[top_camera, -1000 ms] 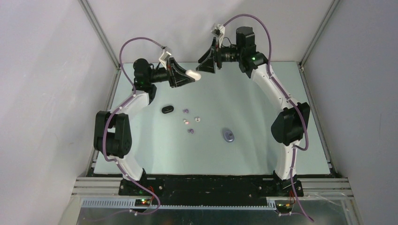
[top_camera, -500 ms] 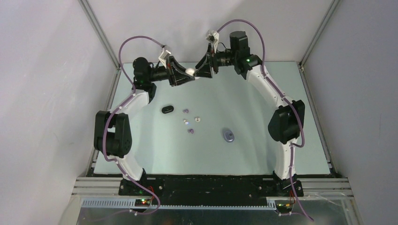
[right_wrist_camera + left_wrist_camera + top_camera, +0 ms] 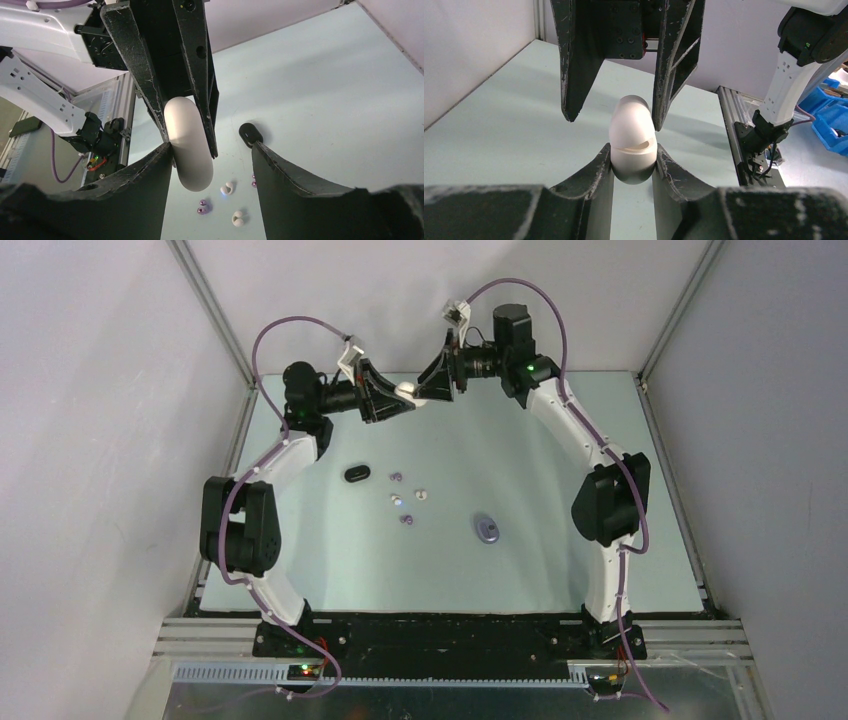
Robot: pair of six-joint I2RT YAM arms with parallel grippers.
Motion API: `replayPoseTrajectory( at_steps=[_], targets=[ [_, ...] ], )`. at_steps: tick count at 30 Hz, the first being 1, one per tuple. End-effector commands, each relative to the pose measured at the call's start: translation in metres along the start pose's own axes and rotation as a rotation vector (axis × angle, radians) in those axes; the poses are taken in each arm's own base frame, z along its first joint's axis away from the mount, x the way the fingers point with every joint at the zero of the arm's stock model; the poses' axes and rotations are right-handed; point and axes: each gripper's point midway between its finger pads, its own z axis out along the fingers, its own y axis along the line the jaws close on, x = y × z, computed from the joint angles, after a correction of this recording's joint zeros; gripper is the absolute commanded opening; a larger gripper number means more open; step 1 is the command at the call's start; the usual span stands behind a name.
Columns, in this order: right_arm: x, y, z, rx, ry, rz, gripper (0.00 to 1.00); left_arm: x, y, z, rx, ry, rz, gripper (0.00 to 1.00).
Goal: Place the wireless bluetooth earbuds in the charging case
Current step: Open the charging case.
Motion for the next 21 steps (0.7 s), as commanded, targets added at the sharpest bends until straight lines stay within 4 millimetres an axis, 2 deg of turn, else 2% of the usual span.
replayPoseTrajectory(
  at_steps=[1,12,16,20,21],
  targets=[
    [-0.025,-0.016,-0.007,0.071,-0.063,-0.058,0.63,-0.018,-0.017,0.005,0.069,0.004,0.106,0.00],
    [-0.025,-0.021,-0.007,0.094,-0.069,-0.050,0.63,-0.018,-0.018,0.004,0.068,0.004,0.105,0.00],
    [-0.027,-0.017,-0.008,0.075,-0.073,-0.054,0.63,-0.018,-0.016,0.004,0.063,0.002,0.099,0.00],
    [-0.046,0.008,-0.012,-0.031,-0.114,-0.066,0.65,-0.018,-0.011,0.004,0.034,-0.010,0.080,0.00],
    [-0.055,0.021,-0.016,-0.076,-0.129,-0.069,0.65,-0.019,-0.009,0.004,0.024,-0.016,0.076,0.00]
  ],
)
